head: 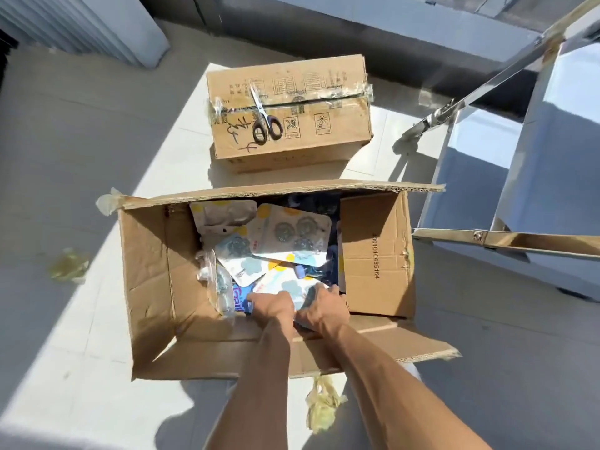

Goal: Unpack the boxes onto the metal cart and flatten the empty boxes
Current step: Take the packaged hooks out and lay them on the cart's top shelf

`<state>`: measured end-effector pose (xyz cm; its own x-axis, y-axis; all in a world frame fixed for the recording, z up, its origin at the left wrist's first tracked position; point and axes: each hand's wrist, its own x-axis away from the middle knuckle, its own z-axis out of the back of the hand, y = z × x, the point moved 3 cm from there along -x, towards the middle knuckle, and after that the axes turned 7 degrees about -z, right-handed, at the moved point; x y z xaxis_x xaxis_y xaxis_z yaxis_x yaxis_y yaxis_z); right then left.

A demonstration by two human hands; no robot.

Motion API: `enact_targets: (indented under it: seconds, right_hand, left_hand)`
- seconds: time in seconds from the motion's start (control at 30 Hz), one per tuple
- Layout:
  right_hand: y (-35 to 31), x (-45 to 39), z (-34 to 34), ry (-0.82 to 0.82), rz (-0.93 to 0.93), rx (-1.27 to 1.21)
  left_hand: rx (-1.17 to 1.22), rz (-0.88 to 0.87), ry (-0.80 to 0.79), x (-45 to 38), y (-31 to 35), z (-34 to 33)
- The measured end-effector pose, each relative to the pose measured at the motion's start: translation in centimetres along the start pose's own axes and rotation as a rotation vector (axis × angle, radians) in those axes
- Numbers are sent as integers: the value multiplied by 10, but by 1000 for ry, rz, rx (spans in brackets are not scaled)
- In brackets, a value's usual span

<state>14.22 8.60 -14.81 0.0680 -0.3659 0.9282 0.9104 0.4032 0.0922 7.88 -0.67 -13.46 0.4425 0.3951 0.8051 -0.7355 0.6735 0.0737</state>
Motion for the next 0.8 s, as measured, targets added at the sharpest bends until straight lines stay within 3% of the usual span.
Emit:
enact_targets:
  seconds: [0.13, 0.3, 0.47, 0.63, 0.8]
  right_hand:
    - [-7, 2, -2, -63, 4, -82]
    - [-13, 9, 4, 90, 37, -313]
    - [-25, 16, 13, 27, -25, -510]
    - [-29, 26, 27, 177, -17, -489]
    - [-28, 26, 40, 279, 19, -501]
  left_hand:
    - [78, -39, 31, -8, -6, 17]
    - [112, -136, 61, -6, 7, 36]
    - [111, -225, 107, -1, 21, 53]
    - [-9, -250, 261, 7, 23, 72]
    - [17, -142, 363, -7, 18, 91]
